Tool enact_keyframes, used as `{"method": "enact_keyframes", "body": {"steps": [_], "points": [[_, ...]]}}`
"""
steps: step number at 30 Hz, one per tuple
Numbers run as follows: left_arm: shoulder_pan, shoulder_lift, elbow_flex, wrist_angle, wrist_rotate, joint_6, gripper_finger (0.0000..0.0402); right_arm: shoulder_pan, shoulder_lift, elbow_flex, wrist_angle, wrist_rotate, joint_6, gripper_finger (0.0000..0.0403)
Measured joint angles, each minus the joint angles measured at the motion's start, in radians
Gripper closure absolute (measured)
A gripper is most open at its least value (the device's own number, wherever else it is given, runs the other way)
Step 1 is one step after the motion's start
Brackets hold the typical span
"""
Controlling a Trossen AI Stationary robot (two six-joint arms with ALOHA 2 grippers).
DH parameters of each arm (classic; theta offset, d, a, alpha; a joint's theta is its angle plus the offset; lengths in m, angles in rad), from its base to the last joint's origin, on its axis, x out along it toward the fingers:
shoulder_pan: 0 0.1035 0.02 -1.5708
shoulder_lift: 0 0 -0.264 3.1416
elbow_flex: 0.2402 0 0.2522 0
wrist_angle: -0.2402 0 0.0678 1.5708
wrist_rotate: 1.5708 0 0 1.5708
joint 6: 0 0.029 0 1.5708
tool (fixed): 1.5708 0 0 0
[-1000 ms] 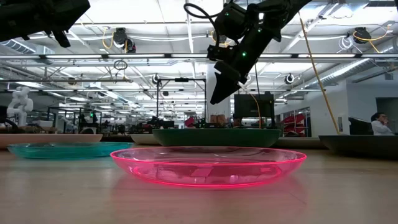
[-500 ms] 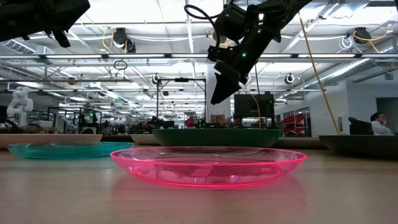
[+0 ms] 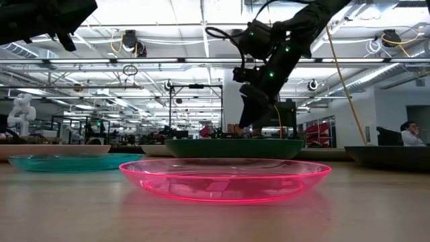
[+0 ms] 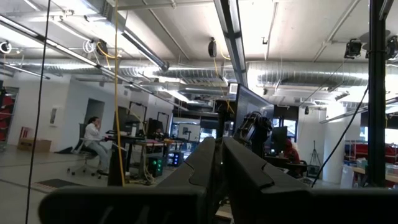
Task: Stack plastic plates
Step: Stack the green plate on the gray plate
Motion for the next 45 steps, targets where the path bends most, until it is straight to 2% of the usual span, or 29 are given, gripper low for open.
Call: {"method": "enact_keyframes", "body": {"steps": [16, 32, 45], "points": [[0.000, 0.000, 0.000, 0.000, 0.000, 0.001, 0.0366, -0.008, 0.000, -0.139, 0.120, 0.002, 0.034, 0.0200], [0.000, 0.000, 0.000, 0.000, -0.019, 0.000, 0.0366, -0.008, 0.003, -0.144, 0.119, -0.004, 0.049, 0.0200], [0.000, 0.000, 0.000, 0.000, -0.019, 0.001, 0.0366, 0.001, 0.112, -0.143, 0.218, -0.030, 0.049, 0.0200]]}}
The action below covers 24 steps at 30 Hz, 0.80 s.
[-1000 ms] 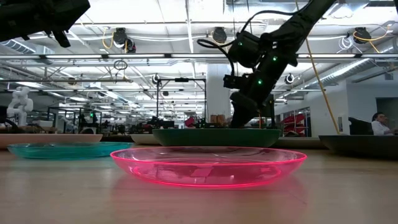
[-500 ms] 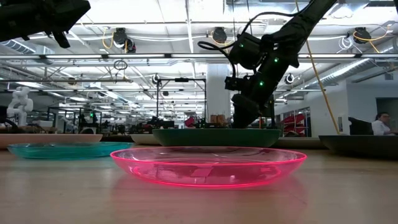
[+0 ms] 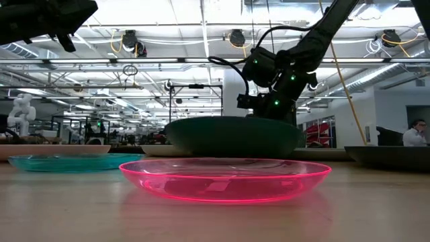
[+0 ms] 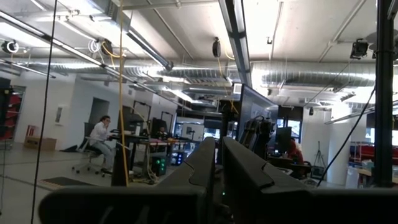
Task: Stack plastic plates
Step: Stack the green plate on the gray plate
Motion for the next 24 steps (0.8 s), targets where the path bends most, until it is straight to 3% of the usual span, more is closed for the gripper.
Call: {"method": "enact_keyframes", "body": {"steps": [9, 24], "points": [[0.000, 0.000, 0.000, 0.000, -0.003, 0.009, 0.0366, 0.000, -0.008, -0.001, 0.006, 0.000, 0.037, 0.0221], [0.000, 0.000, 0.000, 0.008, -0.004, -0.001, 0.0366, 0.000, -0.027, 0.066, -0.003, -0.015, 0.106, 0.0390]]}}
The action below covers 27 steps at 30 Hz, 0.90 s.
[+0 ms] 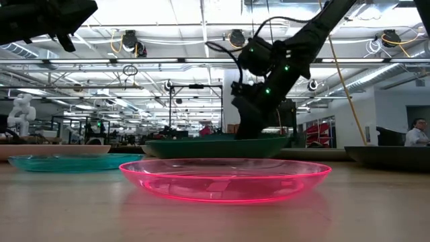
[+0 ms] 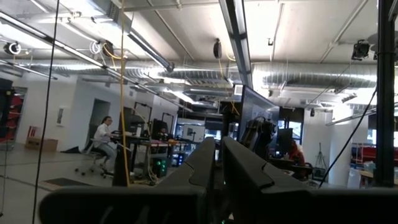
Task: Stack plastic plates
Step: Stack the green plate on the gray plate
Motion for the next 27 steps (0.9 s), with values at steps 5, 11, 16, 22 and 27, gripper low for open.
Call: {"method": "enact_keyframes", "body": {"steps": [5, 11, 16, 22, 27], "points": [[0.000, 0.000, 0.000, 0.000, 0.000, -0.006, 0.0366, -0.002, -0.059, 0.024, -0.011, 0.016, 0.001, 0.0394], [0.000, 0.000, 0.000, 0.000, 0.000, -0.009, 0.0366, -0.005, -0.178, 0.028, -0.039, 0.029, -0.007, 0.0399], [0.000, 0.000, 0.000, 0.000, 0.000, -0.020, 0.0366, -0.023, -0.299, 0.028, -0.144, 0.026, -0.025, 0.0399], [0.000, 0.000, 0.000, -0.005, 0.000, -0.033, 0.0366, -0.085, -0.449, 0.027, -0.302, 0.019, -0.067, 0.0400], [0.000, 0.000, 0.000, -0.009, 0.000, -0.039, 0.0366, -0.179, -0.559, -0.026, -0.392, 0.016, -0.072, 0.0400]]}}
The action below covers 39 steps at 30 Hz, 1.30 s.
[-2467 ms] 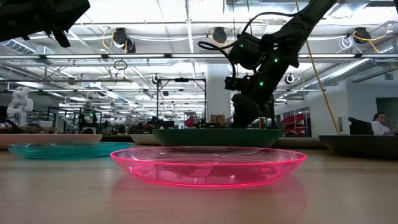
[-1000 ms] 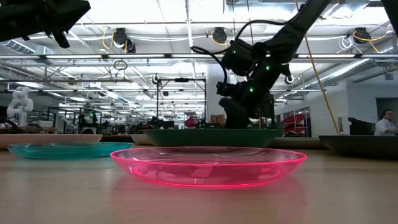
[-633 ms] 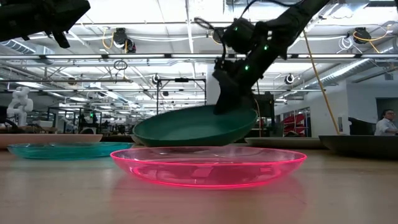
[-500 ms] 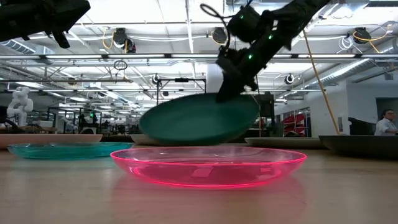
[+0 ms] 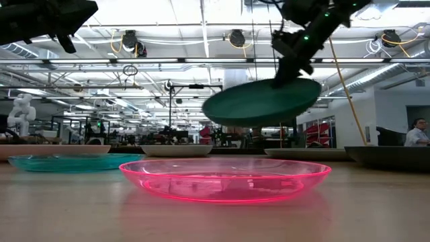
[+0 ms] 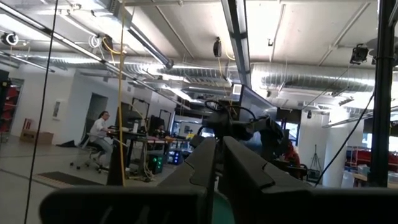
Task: Stack plastic plates
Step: Stack the green plate on the gray plate
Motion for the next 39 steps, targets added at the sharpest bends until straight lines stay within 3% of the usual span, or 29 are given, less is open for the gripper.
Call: {"method": "enact_keyframes", "body": {"steps": [5, 16, 23, 39], "points": [[0.000, 0.000, 0.000, 0.000, 0.000, 0.000, 0.0366, -0.115, -0.123, -0.133, 0.043, -0.081, 0.066, 0.0400], [0.000, 0.000, 0.000, 0.000, 0.000, 0.001, 0.0366, -0.301, -0.318, -0.457, 0.222, -0.026, 0.228, 0.0399], [0.000, 0.000, 0.000, 0.000, 0.000, 0.001, 0.0366, -0.364, -0.364, -0.511, 0.214, -0.026, 0.249, 0.0398], [0.000, 0.000, 0.000, -0.001, 0.000, 0.007, 0.0366, -0.387, -0.366, -0.530, 0.123, -0.022, 0.248, 0.0380]]}}
